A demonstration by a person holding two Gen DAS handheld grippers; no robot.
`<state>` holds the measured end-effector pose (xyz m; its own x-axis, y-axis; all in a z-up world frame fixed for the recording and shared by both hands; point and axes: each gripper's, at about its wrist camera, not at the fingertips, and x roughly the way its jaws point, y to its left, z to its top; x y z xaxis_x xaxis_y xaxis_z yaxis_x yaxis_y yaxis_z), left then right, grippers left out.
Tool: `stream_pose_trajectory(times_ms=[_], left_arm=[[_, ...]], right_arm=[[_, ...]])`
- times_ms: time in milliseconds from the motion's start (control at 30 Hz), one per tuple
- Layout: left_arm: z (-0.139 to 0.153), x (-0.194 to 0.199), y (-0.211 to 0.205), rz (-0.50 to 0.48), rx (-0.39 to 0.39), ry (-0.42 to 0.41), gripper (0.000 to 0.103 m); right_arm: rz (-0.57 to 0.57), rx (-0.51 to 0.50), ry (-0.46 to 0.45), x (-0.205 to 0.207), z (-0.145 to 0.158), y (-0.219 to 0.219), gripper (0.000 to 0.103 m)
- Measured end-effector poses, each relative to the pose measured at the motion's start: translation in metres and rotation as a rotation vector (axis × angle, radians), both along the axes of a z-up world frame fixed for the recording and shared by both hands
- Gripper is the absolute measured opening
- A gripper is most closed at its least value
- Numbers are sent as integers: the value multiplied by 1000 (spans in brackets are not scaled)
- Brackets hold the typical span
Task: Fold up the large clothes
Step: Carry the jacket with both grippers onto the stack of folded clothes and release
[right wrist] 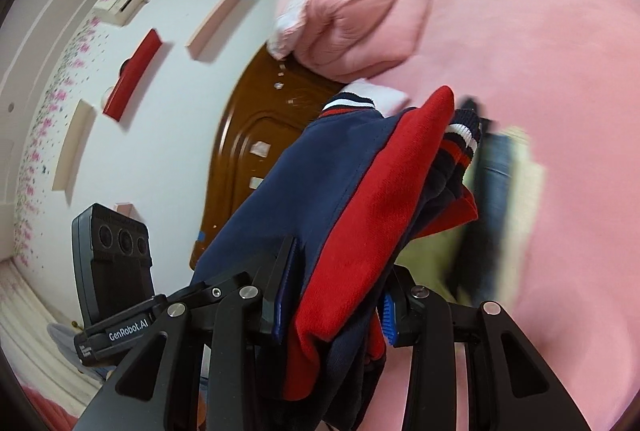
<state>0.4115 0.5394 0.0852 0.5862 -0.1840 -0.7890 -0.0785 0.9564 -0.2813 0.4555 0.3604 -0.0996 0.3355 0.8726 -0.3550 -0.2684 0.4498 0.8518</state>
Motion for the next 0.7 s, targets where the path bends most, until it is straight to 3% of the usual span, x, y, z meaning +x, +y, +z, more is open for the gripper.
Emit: stream_pose_trajectory(times_ms=[133,233,300,367,467,533,600,700], left_arm=[[3,16,47,19,15,-51,46],[-16,23,66,20,20,-77,46],[-48,33,61,29,33,-68,47],[-96,51,51,38,35,36,48],[-166,67,42,65,27,203,53],[-173,64,46,67,-12,152,54],[-172,64,49,59,-23,130,55],[-181,68,47,56,-34,134,56]], right_arm=[[9,27,-28,25,3,69,36],[0,27,-73,41,-8,105,36],[-5,29,-70,44,-29,115,36],[-27,-15,-49,52,-61,125,36],[-2,-240,51,59,-110,154,36],[-4,-295,21,49,-119,167,36],[-6,-276,-18,40,-120,169,36],[4,-249,12,44,-126,178,36]])
